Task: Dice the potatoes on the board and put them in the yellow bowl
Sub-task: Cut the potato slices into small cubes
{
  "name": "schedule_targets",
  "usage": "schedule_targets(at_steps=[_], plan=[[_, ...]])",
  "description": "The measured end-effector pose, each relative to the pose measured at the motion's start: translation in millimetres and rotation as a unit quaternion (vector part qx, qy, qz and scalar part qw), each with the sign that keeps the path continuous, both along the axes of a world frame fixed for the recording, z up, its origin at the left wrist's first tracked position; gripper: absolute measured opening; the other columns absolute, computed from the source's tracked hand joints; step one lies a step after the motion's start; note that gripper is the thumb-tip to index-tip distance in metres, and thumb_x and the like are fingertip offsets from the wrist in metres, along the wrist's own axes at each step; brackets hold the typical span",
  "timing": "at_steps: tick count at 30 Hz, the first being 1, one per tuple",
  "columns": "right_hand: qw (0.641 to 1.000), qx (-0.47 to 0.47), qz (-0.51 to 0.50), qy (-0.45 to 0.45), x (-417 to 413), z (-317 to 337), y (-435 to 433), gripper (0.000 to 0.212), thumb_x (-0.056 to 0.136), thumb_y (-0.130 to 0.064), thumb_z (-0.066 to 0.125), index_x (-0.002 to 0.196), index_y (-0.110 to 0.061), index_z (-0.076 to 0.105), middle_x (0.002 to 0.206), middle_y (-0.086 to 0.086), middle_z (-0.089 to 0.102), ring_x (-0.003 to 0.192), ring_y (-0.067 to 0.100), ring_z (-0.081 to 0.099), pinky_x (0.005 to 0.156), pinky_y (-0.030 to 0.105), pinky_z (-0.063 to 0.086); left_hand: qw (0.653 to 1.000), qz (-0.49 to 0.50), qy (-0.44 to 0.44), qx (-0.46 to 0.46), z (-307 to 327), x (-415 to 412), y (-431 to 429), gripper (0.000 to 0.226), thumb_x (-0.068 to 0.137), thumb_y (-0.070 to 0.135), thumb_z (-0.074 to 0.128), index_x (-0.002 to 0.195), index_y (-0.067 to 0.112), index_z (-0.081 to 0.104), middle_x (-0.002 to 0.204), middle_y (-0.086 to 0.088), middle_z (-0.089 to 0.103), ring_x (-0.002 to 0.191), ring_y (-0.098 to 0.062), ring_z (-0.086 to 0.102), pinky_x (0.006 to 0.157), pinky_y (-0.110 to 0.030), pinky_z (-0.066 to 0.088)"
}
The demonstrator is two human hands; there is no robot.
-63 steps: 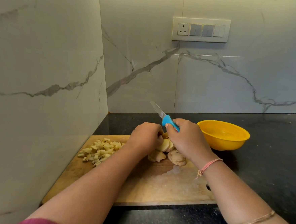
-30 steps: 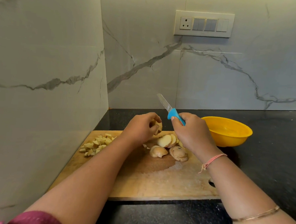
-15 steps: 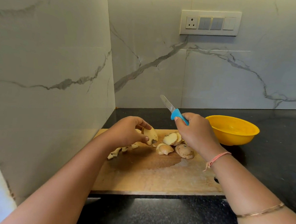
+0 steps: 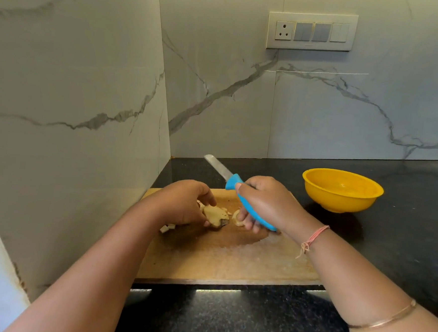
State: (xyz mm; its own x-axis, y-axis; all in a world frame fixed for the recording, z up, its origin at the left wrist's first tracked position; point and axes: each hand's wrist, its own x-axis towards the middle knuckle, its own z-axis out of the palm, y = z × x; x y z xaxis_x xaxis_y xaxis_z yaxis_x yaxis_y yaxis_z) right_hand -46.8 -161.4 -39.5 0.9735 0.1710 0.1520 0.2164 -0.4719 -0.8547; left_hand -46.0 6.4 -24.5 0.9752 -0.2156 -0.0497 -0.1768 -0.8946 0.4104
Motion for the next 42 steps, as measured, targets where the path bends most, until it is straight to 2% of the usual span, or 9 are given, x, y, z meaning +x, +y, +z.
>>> schedule_targets(at_steps=[4,9,13,17,20,24,30,36,42], plan=[[0.998,-0.053,0.021,0.015,-3,-6,11,0.018,0.101,-0.031,0.038,0.104,-0.015,0.047,0.078,0.008,0.069,0.046,0.013,0.060,0.044,0.019,0.051,1.000,-0.005,0.002,-0.004,-3,3,1,0.053,0.082,0.015,0.073,0.129,0.025,0.050,0.132,0.004,0.055,0.118,-0.013,0.052,0.094,-0.023,0.044],[0.999,-0.033,-0.005,0.034,-1,-4,9,0.022,0.101,-0.033,0.037,0.106,-0.013,0.045,0.081,0.011,0.070,0.057,0.019,0.065,0.057,0.026,0.057,1.000,-0.027,0.016,0.000,-7,5,2,0.055,0.086,0.017,0.070,0.134,0.025,0.044,0.140,0.006,0.048,0.129,-0.013,0.045,0.104,-0.025,0.036],[0.999,-0.039,-0.015,0.013,0,-5,9,0.018,0.101,-0.033,0.038,0.102,-0.016,0.044,0.073,0.007,0.068,0.053,0.016,0.064,0.052,0.023,0.056,1.000,-0.018,0.004,0.021,-8,8,3,0.059,0.083,0.026,0.073,0.135,0.028,0.044,0.137,0.006,0.049,0.129,-0.017,0.041,0.111,-0.037,0.036],[0.999,-0.036,-0.026,-0.018,2,-6,6,0.015,0.101,-0.032,0.038,0.106,-0.019,0.043,0.077,0.005,0.064,0.055,0.013,0.062,0.047,0.020,0.051,1.000,-0.002,-0.018,-0.002,-7,8,6,0.061,0.079,0.026,0.076,0.133,0.026,0.048,0.131,0.003,0.049,0.116,-0.015,0.048,0.101,-0.030,0.043],[0.999,0.017,-0.026,-0.023,4,-5,3,0.013,0.100,-0.029,0.041,0.108,-0.018,0.043,0.081,0.003,0.061,0.059,0.012,0.059,0.049,0.022,0.052,0.994,0.011,-0.040,-0.099,-7,10,6,0.037,0.083,0.014,0.071,0.116,0.024,0.060,0.116,0.004,0.057,0.102,-0.011,0.053,0.089,-0.025,0.046],[0.998,0.063,0.015,-0.029,4,-4,0,0.016,0.101,-0.021,0.041,0.116,-0.019,0.040,0.084,0.001,0.056,0.070,0.010,0.055,0.058,0.024,0.051,0.959,0.056,-0.070,-0.268,-6,13,8,0.019,0.089,0.010,0.063,0.093,0.029,0.060,0.099,0.005,0.062,0.090,-0.008,0.057,0.078,-0.023,0.049],[0.994,0.063,0.011,-0.092,5,-7,-2,0.016,0.096,-0.028,0.051,0.106,-0.017,0.053,0.074,0.001,0.053,0.060,0.009,0.053,0.053,0.021,0.050,0.849,0.078,-0.038,-0.522,-3,12,7,0.014,0.093,0.009,0.056,0.099,0.020,0.062,0.106,-0.003,0.064,0.097,-0.019,0.063,0.074,-0.027,0.056],[0.991,-0.002,0.056,-0.124,3,-5,-5,0.017,0.096,-0.028,0.051,0.108,-0.016,0.052,0.071,0.000,0.051,0.058,0.007,0.050,0.054,0.021,0.048,0.794,0.069,-0.021,-0.604,-3,12,2,0.015,0.095,0.012,0.053,0.104,0.018,0.064,0.105,-0.005,0.067,0.090,-0.019,0.064,0.072,-0.029,0.052],[0.988,-0.012,0.041,-0.151,0,-2,-4,0.031,0.080,-0.045,0.068,0.080,-0.020,0.050,0.063,-0.004,0.047,0.055,0.009,0.044,0.055,0.025,0.041,0.780,0.062,-0.016,-0.622,-7,12,-2,0.016,0.095,0.011,0.053,0.106,0.016,0.063,0.107,-0.006,0.067,0.087,-0.017,0.065,0.065,-0.026,0.055]])
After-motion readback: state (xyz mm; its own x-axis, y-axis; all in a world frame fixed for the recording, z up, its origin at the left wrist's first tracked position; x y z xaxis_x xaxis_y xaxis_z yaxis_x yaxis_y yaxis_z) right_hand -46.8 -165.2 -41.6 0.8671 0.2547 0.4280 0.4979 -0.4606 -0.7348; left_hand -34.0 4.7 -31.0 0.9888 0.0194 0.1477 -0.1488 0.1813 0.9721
